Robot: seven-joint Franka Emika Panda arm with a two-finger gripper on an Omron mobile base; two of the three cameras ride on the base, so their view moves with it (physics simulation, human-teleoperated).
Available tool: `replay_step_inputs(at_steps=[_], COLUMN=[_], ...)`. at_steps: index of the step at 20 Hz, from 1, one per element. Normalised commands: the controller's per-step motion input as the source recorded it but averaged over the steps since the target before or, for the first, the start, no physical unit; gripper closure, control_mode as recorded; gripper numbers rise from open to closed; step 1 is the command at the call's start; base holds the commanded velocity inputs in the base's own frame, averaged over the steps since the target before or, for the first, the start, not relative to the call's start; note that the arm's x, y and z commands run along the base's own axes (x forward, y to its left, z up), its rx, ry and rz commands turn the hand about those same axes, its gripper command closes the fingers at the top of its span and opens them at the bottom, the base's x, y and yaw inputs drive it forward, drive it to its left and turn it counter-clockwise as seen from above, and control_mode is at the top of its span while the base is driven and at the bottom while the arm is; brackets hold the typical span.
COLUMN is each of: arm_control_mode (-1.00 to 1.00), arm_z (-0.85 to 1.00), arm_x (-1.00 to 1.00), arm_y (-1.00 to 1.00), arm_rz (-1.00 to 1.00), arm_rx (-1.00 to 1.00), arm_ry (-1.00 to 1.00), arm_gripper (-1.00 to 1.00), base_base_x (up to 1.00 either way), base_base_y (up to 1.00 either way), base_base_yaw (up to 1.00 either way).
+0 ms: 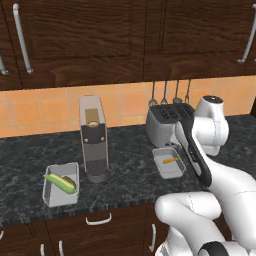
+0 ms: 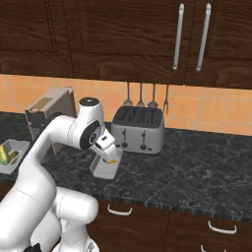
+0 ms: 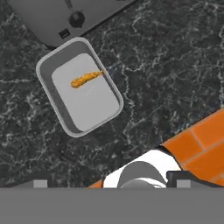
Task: Take the meat container that has the shrimp and place it on the second highest rack of the freezer. Then take the vegetable container that has the corn and potato and place it on the highest rack of the freezer.
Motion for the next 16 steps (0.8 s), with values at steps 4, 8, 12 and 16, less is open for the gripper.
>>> replay_step_inputs(at_steps=[4,8,12,16], arm_control_mode=[-1.00,-1.00,-1.00,-1.00], arm_z=[-0.76,-0.59,-0.51,-0.48], arm_x=[0.00,0.23,0.51,0.61], arm_y=[-0.25,-0.09,0.00,0.00], arm_rz=[-0.24,-0.16,-0.09,-0.05], arm_rx=[0.07,0.02,0.00,0.00], arm_ry=[0.05,0.02,0.07,0.13], arm_gripper=[-1.00,-1.00,-1.00,-1.00], base_base_x=[0.00,0.00,0.00,0.00], base_base_y=[0.00,0.00,0.00,0.00], base_base_yaw=[0.00,0.00,0.00,0.00])
